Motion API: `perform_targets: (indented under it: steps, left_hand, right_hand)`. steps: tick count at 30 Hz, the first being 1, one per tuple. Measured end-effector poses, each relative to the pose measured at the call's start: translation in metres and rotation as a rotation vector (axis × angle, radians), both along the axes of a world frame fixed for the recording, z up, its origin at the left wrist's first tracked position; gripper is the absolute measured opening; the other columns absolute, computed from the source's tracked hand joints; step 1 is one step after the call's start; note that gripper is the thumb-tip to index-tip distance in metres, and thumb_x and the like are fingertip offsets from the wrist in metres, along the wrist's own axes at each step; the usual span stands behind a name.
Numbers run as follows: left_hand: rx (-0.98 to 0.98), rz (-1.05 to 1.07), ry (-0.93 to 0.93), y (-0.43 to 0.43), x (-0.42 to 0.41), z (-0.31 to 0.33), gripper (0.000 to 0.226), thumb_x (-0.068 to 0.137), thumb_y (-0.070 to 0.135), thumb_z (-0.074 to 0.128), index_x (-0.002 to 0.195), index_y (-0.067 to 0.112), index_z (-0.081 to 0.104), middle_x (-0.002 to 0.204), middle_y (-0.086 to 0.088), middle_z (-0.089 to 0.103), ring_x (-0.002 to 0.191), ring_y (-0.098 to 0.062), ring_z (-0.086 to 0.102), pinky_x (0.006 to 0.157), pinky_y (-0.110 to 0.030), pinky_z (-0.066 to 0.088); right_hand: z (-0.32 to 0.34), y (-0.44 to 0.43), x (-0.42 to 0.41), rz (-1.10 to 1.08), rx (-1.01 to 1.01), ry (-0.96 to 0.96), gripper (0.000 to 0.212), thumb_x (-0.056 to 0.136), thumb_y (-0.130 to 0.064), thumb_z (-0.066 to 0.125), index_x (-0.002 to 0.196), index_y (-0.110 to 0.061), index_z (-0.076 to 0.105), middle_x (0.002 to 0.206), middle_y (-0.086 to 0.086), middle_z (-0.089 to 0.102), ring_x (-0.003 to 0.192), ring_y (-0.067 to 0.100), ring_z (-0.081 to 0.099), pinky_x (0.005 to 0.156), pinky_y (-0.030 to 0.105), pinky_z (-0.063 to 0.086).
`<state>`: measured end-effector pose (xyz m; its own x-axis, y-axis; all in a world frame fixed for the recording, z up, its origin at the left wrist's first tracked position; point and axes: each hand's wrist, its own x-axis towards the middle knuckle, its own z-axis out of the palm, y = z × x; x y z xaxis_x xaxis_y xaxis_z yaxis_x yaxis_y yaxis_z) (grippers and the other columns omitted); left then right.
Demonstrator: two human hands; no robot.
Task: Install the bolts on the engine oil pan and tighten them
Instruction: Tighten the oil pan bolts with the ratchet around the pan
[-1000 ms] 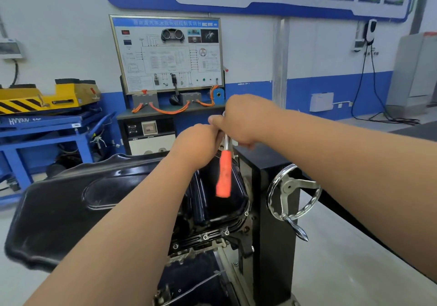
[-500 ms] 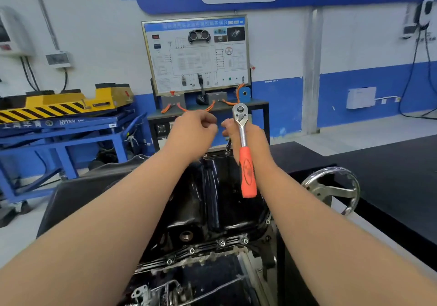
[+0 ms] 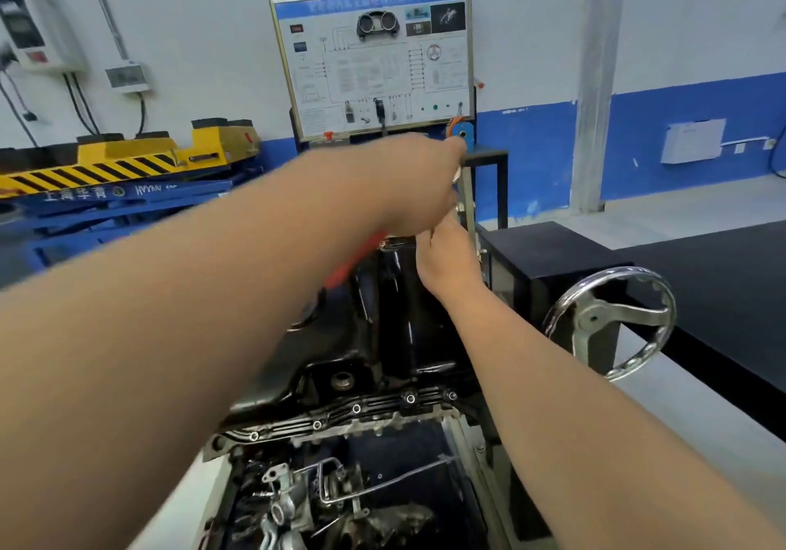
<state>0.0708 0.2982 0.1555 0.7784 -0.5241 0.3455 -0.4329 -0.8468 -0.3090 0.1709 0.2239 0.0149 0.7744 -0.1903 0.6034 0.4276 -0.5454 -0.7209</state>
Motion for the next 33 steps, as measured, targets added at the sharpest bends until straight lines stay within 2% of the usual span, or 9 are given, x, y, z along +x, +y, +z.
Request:
perform_targets:
  steps: [4,9,13,16,21,24,27,30,33]
  left_hand:
    - [0.132,0.083,-0.091,0.015,0.001,0.020,0.025,0.100,0.031,0.042,0.120,0.016,0.045,0.081,0.001,0.047,0.068,-0.017,0.042,0.051,-0.028,0.027]
    - [-0.108,0.126,-0.079,0.007,0.009,0.019,0.046,0.098,0.045,0.042,0.065,0.013,0.042,0.063,0.000,0.041,0.054,-0.011,0.039,0.044,-0.027,0.025]
    - [0.130,-0.004,-0.080,-0.008,0.003,0.024,0.016,0.095,0.019,0.049,0.103,0.014,0.061,0.083,0.000,0.055,0.072,-0.017,0.050,0.049,-0.024,0.031]
    - [0.353,-0.080,-0.063,-0.014,-0.003,0.036,0.042,0.091,0.004,0.048,0.127,0.025,0.055,0.096,0.001,0.054,0.090,-0.024,0.053,0.064,-0.033,0.043]
    - [0.369,-0.060,-0.143,-0.014,-0.002,0.039,0.007,0.092,0.019,0.053,0.087,0.015,0.056,0.069,0.003,0.039,0.066,-0.022,0.047,0.059,-0.030,0.040]
    - [0.223,0.038,-0.090,-0.012,-0.002,0.037,0.044,0.095,0.042,0.051,0.062,0.015,0.039,0.066,0.001,0.036,0.054,-0.014,0.037,0.046,-0.026,0.026]
    - [0.257,-0.026,-0.108,-0.015,-0.005,0.037,0.025,0.093,0.021,0.053,0.071,0.013,0.047,0.066,0.002,0.038,0.059,-0.016,0.041,0.054,-0.030,0.039]
    - [0.458,-0.121,-0.151,-0.013,-0.006,0.041,0.019,0.090,0.006,0.050,0.100,0.019,0.058,0.080,0.004,0.053,0.082,-0.023,0.049,0.097,-0.048,0.040]
    - [0.507,-0.143,-0.224,-0.016,-0.008,0.041,0.009,0.095,0.019,0.048,0.093,0.017,0.057,0.078,0.001,0.053,0.075,-0.023,0.051,0.092,-0.039,0.041]
  right_hand:
    - [0.003,0.001,0.005,-0.039,-0.069,-0.036,0.034,0.100,-0.042,0.033,0.087,-0.017,0.054,0.081,-0.002,0.057,0.078,0.024,0.056,0.066,0.039,0.047]
    - [0.008,0.005,0.010,-0.077,-0.030,-0.008,0.030,0.093,-0.045,0.030,0.070,-0.029,0.041,0.070,-0.007,0.051,0.074,0.023,0.054,0.063,0.035,0.042]
    - [0.002,0.002,0.012,-0.123,-0.032,0.001,0.032,0.099,-0.038,0.037,0.073,-0.022,0.044,0.067,-0.011,0.046,0.071,0.021,0.054,0.059,0.031,0.037]
    - [0.000,0.000,0.011,-0.105,-0.025,0.009,0.028,0.100,-0.039,0.035,0.081,-0.024,0.048,0.074,-0.013,0.045,0.074,0.015,0.049,0.062,0.030,0.035]
    - [-0.004,-0.002,0.012,-0.083,-0.068,-0.020,0.027,0.102,-0.034,0.031,0.092,-0.019,0.052,0.088,-0.007,0.048,0.080,0.014,0.047,0.067,0.028,0.034]
    - [-0.004,-0.004,0.011,-0.086,-0.016,-0.030,0.025,0.101,-0.034,0.037,0.085,-0.020,0.051,0.081,-0.009,0.050,0.073,0.011,0.046,0.057,0.027,0.032]
    - [-0.004,-0.004,0.009,-0.102,-0.017,-0.027,0.028,0.100,-0.038,0.039,0.081,-0.021,0.050,0.080,-0.007,0.051,0.071,0.012,0.049,0.056,0.026,0.034]
    - [-0.003,-0.003,0.008,-0.107,-0.028,-0.021,0.031,0.099,-0.043,0.037,0.091,-0.021,0.057,0.091,-0.007,0.054,0.075,0.010,0.049,0.063,0.028,0.036]
    - [-0.003,-0.004,0.008,-0.099,-0.037,-0.026,0.019,0.097,-0.039,0.039,0.090,-0.028,0.053,0.093,-0.008,0.051,0.075,0.009,0.046,0.065,0.028,0.035]
